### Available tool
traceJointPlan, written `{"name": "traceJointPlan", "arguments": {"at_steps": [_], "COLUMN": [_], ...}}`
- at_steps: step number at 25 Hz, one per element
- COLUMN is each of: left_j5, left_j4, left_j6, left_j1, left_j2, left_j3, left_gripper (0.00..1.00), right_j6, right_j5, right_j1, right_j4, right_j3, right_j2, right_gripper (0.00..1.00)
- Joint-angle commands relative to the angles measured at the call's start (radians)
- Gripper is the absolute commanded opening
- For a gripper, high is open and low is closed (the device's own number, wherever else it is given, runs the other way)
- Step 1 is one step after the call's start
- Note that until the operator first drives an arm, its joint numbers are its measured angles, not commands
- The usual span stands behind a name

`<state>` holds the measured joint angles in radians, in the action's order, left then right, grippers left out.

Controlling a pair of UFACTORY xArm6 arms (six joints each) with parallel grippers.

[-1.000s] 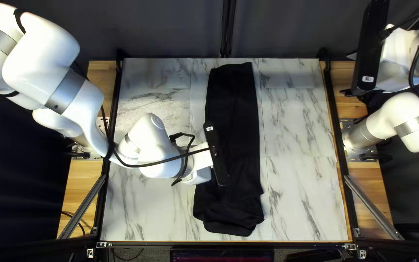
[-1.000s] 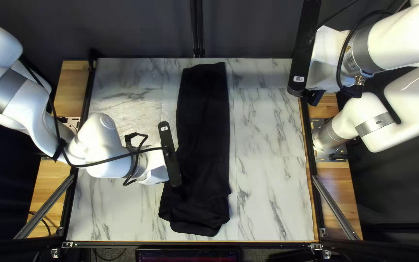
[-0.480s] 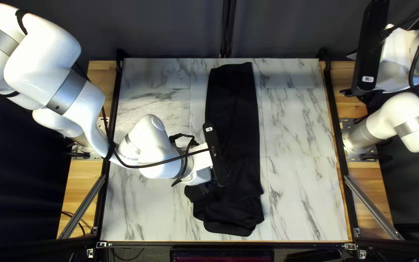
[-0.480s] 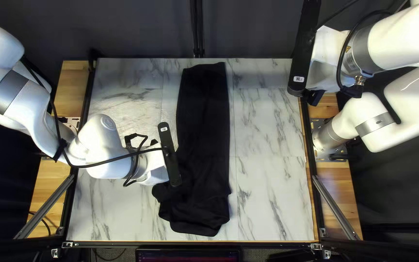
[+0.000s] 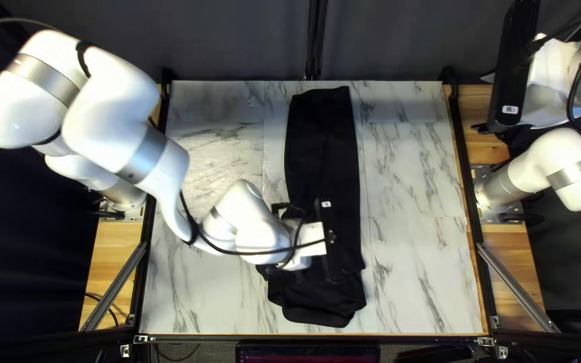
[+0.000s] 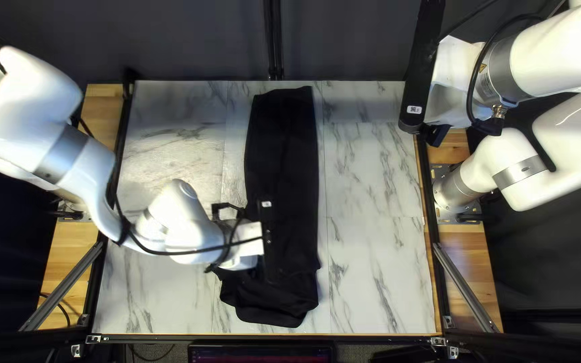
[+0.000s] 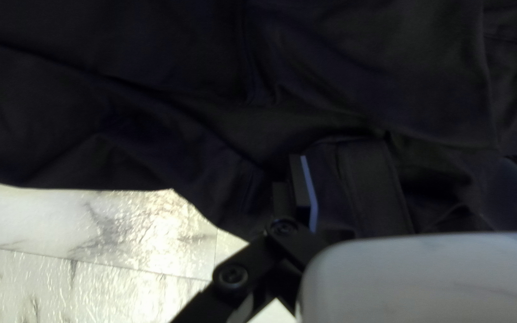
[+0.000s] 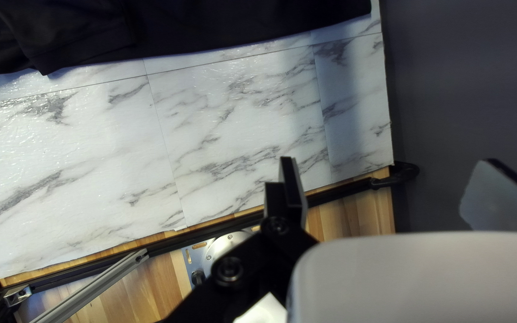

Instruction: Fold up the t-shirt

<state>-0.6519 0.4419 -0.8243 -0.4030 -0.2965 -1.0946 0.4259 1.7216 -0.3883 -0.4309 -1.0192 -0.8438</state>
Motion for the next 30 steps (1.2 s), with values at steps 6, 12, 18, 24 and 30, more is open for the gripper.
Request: {"name": "traceJointPlan", "arguments": {"at_steps": [6,12,18,24,30], "left_j5": [0.072,0.100,0.147,0.151,0.138], "left_j4": [-0.257,-0.387,-0.466,-0.481,-0.477], "left_j6": [0.426,0.633,0.725,0.735,0.731], "left_j1": [0.066,0.079,0.083,0.090,0.095], "left_j2": [-0.086,-0.133,-0.158,-0.148,-0.142], "left_j3": [-0.026,-0.049,-0.047,-0.029,-0.029], "left_gripper": [1.00,0.98,0.81,0.01,0.00], "right_j6": [0.000,0.000,0.000,0.000,0.000], "right_j5": [0.000,0.000,0.000,0.000,0.000], "right_j1": [0.000,0.000,0.000,0.000,0.000], "right_j4": [0.000,0.000,0.000,0.000,0.000], "right_j3": [0.000,0.000,0.000,0.000,0.000], "right_j2": [0.000,0.000,0.000,0.000,0.000], "right_gripper": [1.00,1.00,1.00,1.00,1.00]}}
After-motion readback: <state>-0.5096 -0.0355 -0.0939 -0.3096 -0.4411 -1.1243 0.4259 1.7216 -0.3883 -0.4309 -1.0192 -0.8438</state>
